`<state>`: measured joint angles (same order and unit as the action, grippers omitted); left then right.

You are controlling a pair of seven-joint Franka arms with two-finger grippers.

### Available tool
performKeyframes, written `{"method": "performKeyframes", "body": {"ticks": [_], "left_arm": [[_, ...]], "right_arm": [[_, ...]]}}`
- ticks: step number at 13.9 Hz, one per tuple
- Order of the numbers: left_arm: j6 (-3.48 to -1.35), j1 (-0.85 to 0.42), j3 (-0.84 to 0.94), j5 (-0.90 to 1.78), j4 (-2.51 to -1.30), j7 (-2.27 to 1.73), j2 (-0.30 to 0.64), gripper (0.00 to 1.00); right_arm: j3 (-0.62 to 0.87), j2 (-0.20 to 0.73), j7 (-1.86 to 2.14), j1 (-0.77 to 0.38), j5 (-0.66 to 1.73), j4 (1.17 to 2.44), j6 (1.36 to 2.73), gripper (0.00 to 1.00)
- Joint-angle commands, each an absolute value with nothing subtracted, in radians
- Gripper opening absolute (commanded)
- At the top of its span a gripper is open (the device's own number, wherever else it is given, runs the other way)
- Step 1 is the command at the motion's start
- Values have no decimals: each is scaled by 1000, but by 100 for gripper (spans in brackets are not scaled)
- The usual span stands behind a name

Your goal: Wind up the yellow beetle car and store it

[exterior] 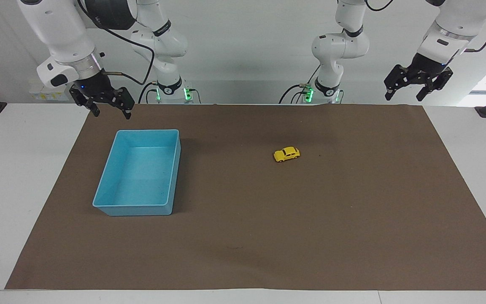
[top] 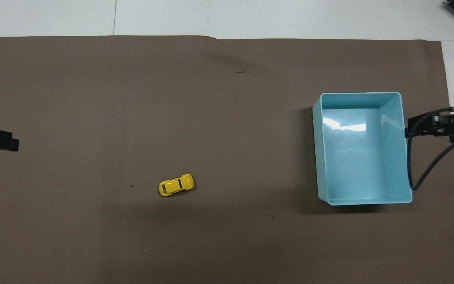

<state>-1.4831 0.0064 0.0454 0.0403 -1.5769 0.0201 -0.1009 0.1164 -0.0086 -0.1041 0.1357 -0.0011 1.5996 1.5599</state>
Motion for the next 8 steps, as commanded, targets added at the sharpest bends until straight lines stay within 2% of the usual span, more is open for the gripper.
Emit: {"method": "performKeyframes", "body": {"ticks": [1,6,8], "left_arm": [[-1457,8,57,51,-1565,5,-106,100],[-1430,8,58,52,-1572,-332,-112,100],[-1425,8,60,57,-1614,-447,-142,100]], "right_arm": [[118,-5,-78,143,25,1591,1559,100],[118,-5,-78,143,25,1591,1559,100],[118,-5,-78,143,25,1591,1559,100]]}}
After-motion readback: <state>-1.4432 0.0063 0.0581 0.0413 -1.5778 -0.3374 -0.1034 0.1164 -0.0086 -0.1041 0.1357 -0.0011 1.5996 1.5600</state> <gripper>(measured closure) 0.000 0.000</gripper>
